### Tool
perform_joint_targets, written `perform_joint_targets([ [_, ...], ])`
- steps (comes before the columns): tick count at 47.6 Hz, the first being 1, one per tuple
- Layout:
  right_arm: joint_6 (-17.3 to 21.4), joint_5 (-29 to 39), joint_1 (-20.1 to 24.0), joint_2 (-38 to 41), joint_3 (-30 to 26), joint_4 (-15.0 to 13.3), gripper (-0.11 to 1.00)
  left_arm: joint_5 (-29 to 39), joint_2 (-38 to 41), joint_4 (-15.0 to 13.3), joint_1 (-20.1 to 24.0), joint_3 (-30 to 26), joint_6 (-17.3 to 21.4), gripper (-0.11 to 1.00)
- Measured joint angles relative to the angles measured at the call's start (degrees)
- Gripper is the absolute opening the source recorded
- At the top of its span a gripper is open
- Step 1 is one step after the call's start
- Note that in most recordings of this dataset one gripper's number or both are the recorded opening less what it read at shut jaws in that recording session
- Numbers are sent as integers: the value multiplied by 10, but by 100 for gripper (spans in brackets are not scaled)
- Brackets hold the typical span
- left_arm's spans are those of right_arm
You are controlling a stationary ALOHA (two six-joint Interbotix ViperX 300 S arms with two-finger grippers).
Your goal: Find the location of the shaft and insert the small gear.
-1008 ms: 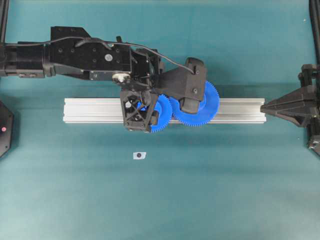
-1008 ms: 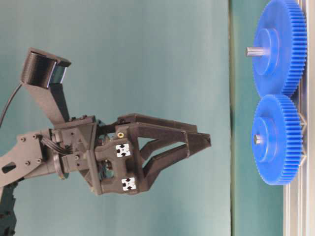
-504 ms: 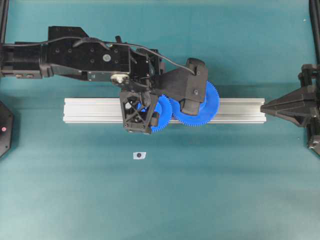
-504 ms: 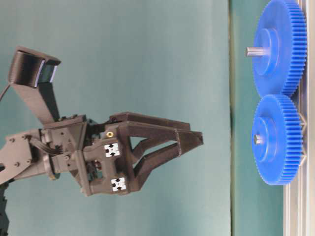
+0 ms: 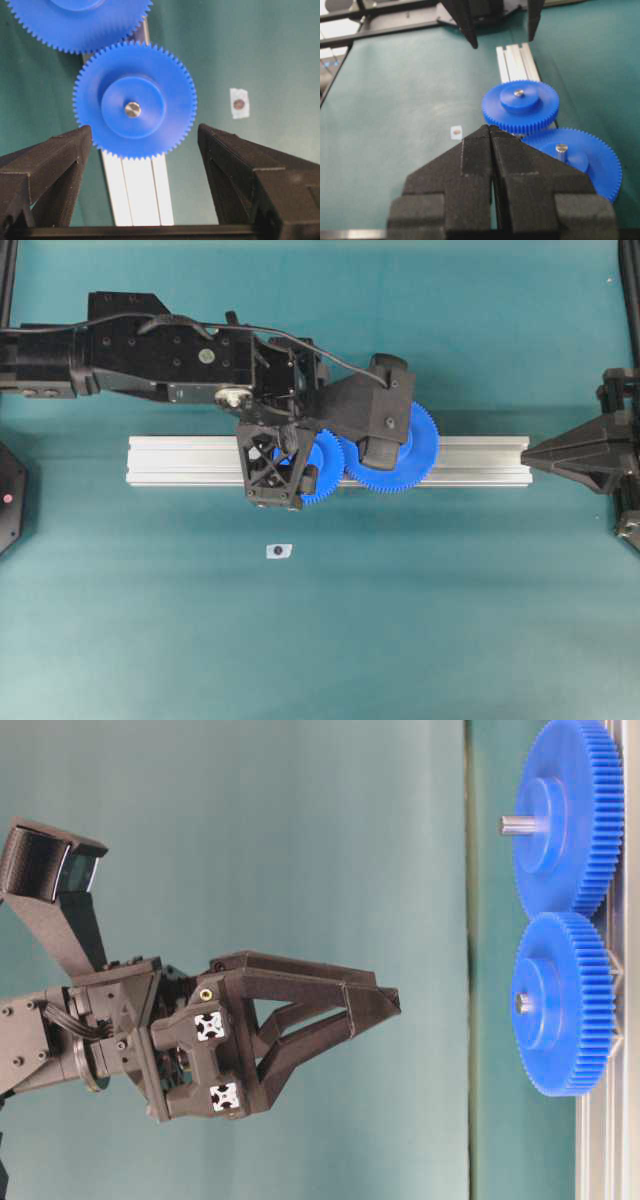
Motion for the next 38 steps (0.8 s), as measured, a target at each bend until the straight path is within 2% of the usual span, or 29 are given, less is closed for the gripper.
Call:
perform_joint_targets([
  [38,0,0,1,0,0,0,-2,11,0,-1,-2,0,-10,81],
])
